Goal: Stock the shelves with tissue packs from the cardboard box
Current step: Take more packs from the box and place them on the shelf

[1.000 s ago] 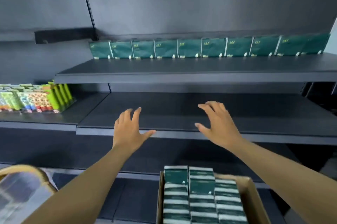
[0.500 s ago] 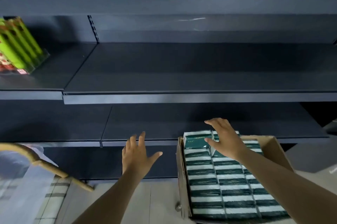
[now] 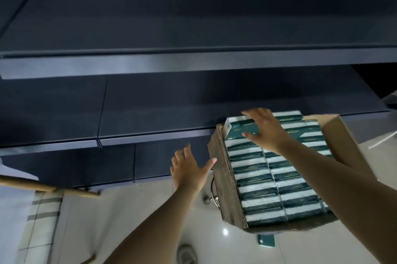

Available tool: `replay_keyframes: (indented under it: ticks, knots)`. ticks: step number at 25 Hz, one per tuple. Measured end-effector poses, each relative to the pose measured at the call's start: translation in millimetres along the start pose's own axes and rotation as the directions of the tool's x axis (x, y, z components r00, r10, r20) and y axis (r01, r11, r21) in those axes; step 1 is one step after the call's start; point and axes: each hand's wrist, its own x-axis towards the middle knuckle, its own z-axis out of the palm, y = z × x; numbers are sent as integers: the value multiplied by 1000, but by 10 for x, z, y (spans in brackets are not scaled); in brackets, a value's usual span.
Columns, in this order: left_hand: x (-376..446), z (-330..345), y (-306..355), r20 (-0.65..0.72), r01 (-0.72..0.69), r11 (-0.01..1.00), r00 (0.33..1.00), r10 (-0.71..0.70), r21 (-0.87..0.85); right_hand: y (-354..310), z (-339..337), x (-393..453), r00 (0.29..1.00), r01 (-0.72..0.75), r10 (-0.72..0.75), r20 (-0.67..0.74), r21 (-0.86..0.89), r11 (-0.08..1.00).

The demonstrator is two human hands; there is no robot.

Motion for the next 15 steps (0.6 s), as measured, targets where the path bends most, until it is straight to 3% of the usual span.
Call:
replay_keyframes:
  ticks: [6,15]
  knots:
    - [-51,388,183,117,28,995,993,-16,-98,180,106,75,997,63,-64,-47,-27,998]
    - [-50,455,184,85,58,994,995,-50,-93,264,126,199,987,119,-124,-98,-59,991]
